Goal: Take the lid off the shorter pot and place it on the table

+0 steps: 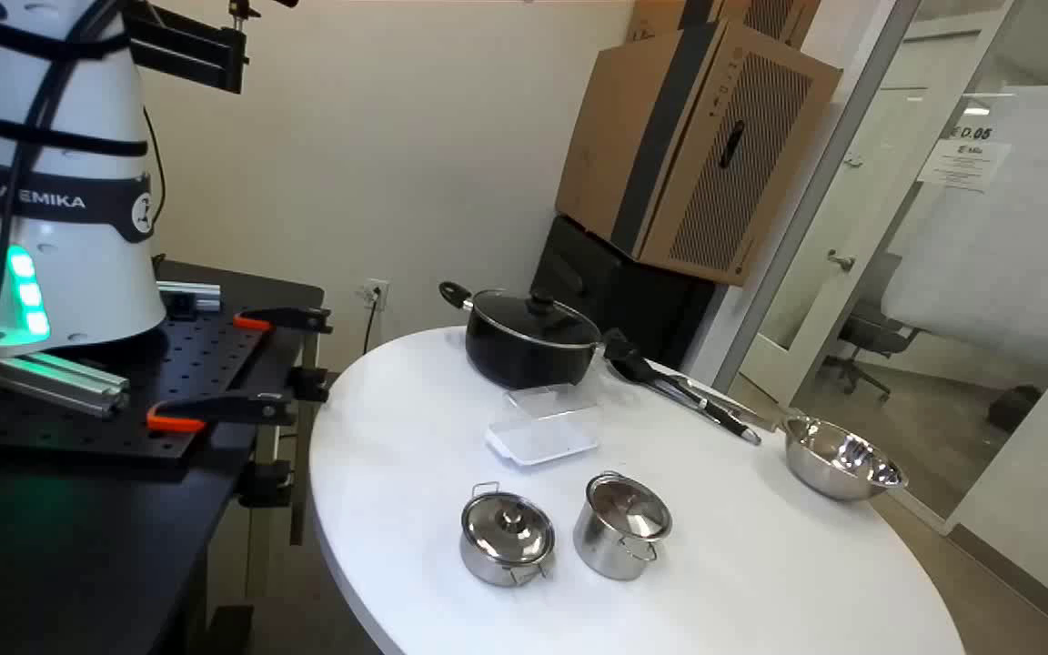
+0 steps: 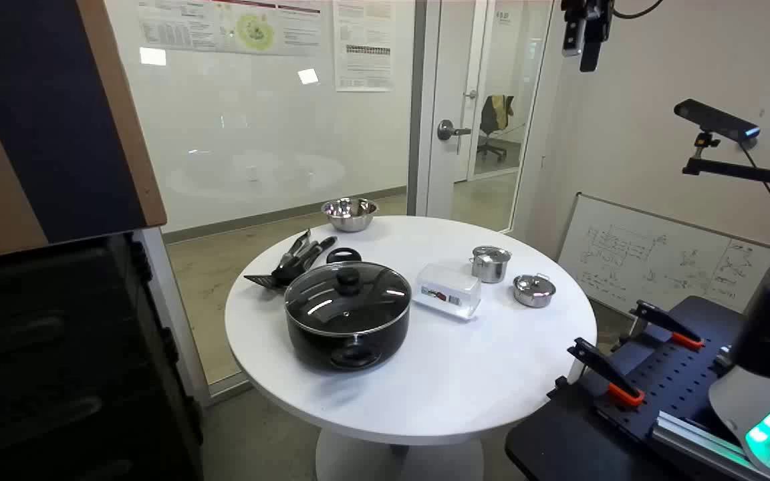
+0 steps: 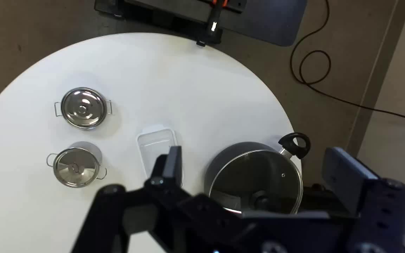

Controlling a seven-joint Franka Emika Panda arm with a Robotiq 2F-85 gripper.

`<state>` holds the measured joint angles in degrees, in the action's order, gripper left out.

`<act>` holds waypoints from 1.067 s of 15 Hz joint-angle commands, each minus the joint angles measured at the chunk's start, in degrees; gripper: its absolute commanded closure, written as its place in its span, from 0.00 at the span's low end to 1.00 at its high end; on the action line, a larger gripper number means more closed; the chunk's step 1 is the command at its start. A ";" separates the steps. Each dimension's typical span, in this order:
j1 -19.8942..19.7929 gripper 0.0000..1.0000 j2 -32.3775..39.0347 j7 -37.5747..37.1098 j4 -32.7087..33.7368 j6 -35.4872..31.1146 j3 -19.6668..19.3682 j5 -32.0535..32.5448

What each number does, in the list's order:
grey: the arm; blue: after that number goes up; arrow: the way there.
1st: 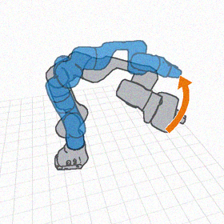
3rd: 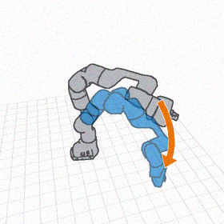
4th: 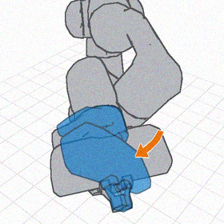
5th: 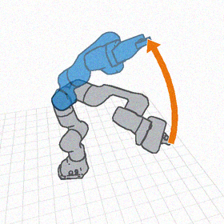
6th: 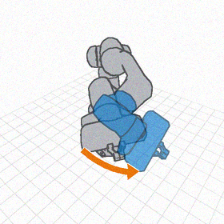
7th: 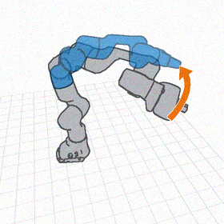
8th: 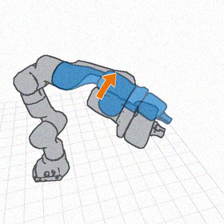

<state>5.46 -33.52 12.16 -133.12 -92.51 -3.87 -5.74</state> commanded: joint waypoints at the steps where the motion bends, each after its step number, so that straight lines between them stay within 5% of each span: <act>1: -0.82 0.00 0.08 0.33 0.16 0.17 0.64 -0.31; 16: -2.55 0.00 0.63 -1.26 -0.10 -2.24 0.36 0.70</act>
<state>4.80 -33.44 11.84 -133.12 -92.76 -3.71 -5.69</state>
